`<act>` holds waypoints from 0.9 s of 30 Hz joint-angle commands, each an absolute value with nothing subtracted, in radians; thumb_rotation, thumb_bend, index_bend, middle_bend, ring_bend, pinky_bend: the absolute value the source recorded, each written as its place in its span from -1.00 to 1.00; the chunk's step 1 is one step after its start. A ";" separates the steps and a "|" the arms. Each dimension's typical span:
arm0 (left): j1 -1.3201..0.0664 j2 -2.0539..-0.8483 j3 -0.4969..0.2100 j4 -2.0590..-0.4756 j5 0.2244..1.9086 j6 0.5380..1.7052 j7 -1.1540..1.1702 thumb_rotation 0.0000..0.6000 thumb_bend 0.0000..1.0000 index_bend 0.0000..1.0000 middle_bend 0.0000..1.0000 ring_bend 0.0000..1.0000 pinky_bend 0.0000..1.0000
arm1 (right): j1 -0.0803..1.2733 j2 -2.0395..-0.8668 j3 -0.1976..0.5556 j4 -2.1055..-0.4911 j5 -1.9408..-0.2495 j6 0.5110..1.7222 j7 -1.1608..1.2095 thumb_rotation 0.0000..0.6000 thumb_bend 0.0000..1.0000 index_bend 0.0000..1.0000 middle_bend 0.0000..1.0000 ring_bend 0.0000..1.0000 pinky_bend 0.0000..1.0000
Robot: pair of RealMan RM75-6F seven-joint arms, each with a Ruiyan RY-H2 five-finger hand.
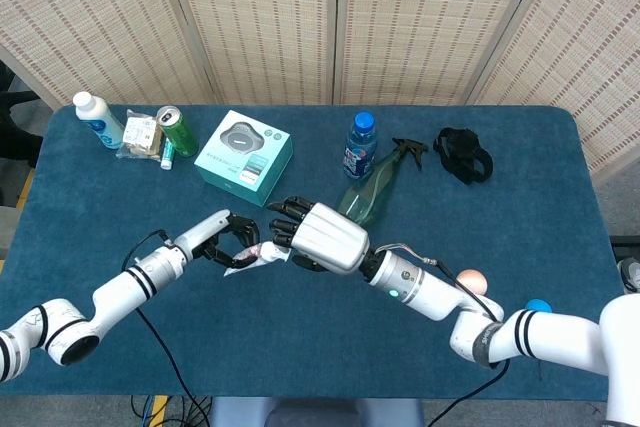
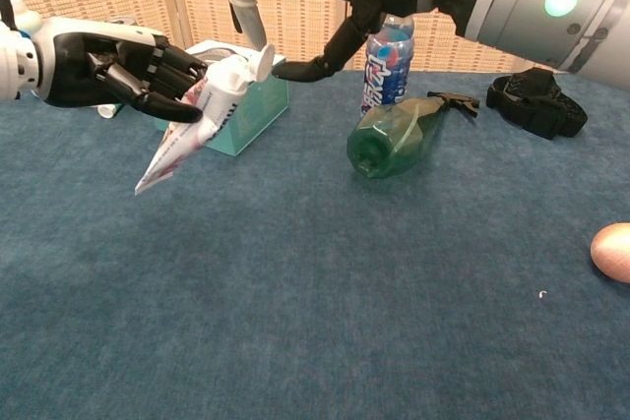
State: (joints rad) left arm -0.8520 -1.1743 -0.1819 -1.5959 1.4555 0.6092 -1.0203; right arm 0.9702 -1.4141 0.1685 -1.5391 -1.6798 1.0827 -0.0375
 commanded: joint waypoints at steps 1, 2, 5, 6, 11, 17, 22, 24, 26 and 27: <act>-0.854 -1.170 -0.179 -1.590 1.457 0.613 -1.037 1.00 -0.09 0.18 0.28 -0.12 -0.30 | 0.968 -1.413 0.167 -1.540 -1.678 1.082 -0.039 1.00 -0.58 0.34 -0.14 -0.63 -0.47; -0.855 -1.168 -0.178 -1.588 1.458 0.615 -1.043 1.00 -0.09 0.18 0.28 -0.12 -0.30 | 0.967 -1.412 0.166 -1.540 -1.677 1.082 -0.040 1.00 -0.58 0.34 -0.14 -0.63 -0.47; -0.856 -1.164 -0.176 -1.585 1.461 0.620 -1.054 1.00 -0.09 0.18 0.28 -0.12 -0.30 | 0.964 -1.412 0.163 -1.540 -1.674 1.081 -0.040 1.00 -0.58 0.34 -0.14 -0.63 -0.47; -0.856 -1.162 -0.174 -1.585 1.462 0.621 -1.057 1.00 -0.09 0.18 0.28 -0.12 -0.30 | 0.964 -1.412 0.162 -1.539 -1.674 1.081 -0.040 1.00 -0.58 0.34 -0.14 -0.63 -0.47; -0.859 -1.152 -0.168 -1.585 1.466 0.626 -1.071 1.00 -0.09 0.18 0.28 -0.12 -0.29 | 0.962 -1.414 0.160 -1.535 -1.669 1.077 -0.040 1.00 -0.58 0.34 -0.14 -0.63 -0.47; -0.860 -1.155 -0.140 -1.567 1.479 0.637 -0.962 1.00 -0.09 0.18 0.28 -0.12 -0.29 | 0.947 -1.392 0.167 -1.556 -1.691 1.125 -0.032 1.00 -0.58 0.33 -0.14 -0.63 -0.47; -0.846 -1.186 -0.116 -1.546 1.441 0.667 -0.708 1.00 -0.09 0.18 0.27 -0.13 -0.29 | 0.917 -1.335 0.170 -1.597 -1.688 1.157 -0.046 1.00 -0.58 0.34 -0.14 -0.63 -0.47; -0.839 -1.203 -0.106 -1.540 1.412 0.679 -0.596 1.00 -0.09 0.18 0.26 -0.13 -0.29 | 0.901 -1.305 0.165 -1.616 -1.686 1.165 -0.054 1.00 -0.58 0.34 -0.14 -0.63 -0.47; -0.834 -1.220 -0.099 -1.532 1.384 0.689 -0.502 1.00 -0.09 0.18 0.26 -0.13 -0.29 | 0.884 -1.280 0.162 -1.631 -1.685 1.176 -0.065 1.00 -0.58 0.34 -0.14 -0.63 -0.47; -0.830 -1.234 -0.094 -1.523 1.364 0.697 -0.439 1.00 -0.09 0.18 0.26 -0.14 -0.29 | 0.872 -1.264 0.158 -1.641 -1.682 1.183 -0.069 1.00 -0.58 0.34 -0.14 -0.63 -0.47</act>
